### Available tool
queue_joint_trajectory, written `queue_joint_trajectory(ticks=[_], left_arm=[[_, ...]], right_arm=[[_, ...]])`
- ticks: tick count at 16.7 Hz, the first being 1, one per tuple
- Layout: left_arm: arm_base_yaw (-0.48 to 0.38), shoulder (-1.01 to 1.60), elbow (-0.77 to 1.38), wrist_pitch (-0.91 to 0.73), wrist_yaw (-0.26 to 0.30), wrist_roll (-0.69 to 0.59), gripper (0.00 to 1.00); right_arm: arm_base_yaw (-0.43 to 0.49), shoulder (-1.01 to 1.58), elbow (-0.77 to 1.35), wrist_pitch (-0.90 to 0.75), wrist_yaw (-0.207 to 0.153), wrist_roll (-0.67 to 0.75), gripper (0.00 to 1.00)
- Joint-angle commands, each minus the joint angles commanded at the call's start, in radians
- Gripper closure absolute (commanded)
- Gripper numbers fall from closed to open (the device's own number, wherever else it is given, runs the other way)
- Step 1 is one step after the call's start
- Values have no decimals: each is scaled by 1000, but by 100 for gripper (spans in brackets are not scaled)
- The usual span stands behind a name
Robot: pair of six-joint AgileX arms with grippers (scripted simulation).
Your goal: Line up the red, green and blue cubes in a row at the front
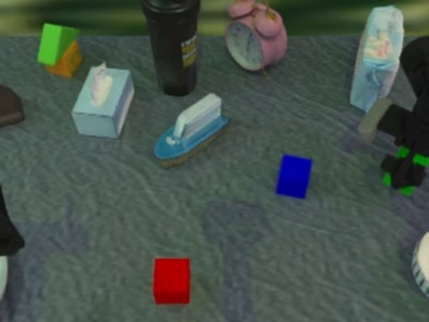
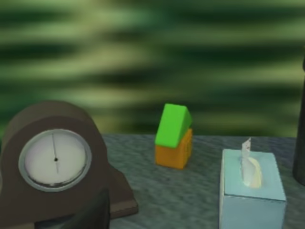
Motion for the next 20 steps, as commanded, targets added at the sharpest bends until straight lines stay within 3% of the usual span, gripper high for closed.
queue_joint_trajectory(ticks=[7, 14, 20], left_arm=[[0, 0, 0, 0, 0, 0, 0], [0, 0, 0, 0, 0, 0, 0], [0, 0, 0, 0, 0, 0, 0]], right_arm=[[2, -14, 13, -23, -1, -2, 100], [7, -107, 129, -235, -2, 1, 100], [16, -107, 126, -234, -2, 5, 100]])
